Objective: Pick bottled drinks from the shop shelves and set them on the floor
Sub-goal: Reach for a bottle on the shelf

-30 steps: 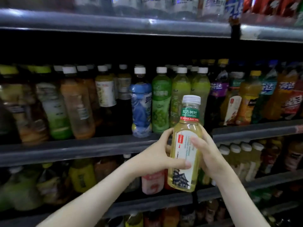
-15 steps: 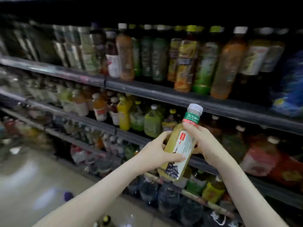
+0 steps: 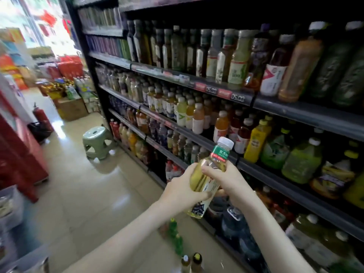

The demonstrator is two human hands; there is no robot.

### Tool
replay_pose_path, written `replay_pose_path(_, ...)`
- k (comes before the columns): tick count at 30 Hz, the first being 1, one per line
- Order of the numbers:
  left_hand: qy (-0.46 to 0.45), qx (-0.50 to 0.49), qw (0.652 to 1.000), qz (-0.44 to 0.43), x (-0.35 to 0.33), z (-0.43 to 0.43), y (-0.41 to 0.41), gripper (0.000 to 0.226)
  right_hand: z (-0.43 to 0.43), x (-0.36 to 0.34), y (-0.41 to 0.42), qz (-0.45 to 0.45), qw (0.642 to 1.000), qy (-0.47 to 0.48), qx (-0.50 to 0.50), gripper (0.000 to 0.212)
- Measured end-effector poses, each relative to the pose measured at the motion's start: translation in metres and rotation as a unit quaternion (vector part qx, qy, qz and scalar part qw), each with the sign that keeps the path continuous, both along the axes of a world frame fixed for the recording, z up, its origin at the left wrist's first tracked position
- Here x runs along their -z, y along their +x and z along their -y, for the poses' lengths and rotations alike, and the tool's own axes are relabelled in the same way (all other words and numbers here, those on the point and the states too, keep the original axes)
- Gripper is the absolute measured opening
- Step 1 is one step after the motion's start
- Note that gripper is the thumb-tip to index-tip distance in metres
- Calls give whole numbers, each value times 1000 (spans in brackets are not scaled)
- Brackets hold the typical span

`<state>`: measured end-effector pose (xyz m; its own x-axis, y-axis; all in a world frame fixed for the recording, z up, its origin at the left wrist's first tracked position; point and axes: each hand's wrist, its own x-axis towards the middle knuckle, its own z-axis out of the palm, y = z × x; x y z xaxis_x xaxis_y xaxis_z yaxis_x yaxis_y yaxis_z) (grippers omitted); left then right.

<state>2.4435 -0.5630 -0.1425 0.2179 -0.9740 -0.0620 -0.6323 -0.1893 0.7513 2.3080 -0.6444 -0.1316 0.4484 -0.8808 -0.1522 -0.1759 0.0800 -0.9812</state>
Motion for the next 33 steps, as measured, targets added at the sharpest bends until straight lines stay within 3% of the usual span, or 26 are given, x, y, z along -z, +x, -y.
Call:
replay_pose_path(4,-15,15,997,-79,-17,19,89,66,26,-14,72,8,999,-41,0,40)
replay_pose_path(6,-28,15,995,-90,-22,36,133,52,45,-17,110,9,998,-66,9,39)
replay_pose_path(10,-56,19,996,-67,-34,87,219,38,94,-27,192,8,991,-124,47,36)
replay_pose_path(20,-157,42,987,-5,-75,209,432,48,220,-95,406,56,976,-192,90,51)
replay_pose_path(24,-159,50,986,23,-71,255,523,45,257,-103,482,55,969,-215,108,42)
replay_pose_path(29,-164,133,977,37,-73,329,605,41,298,-90,549,78,955,-197,205,40)
replay_pose_path(33,-171,232,955,67,-87,380,622,42,320,-96,566,58,939,-183,284,35)
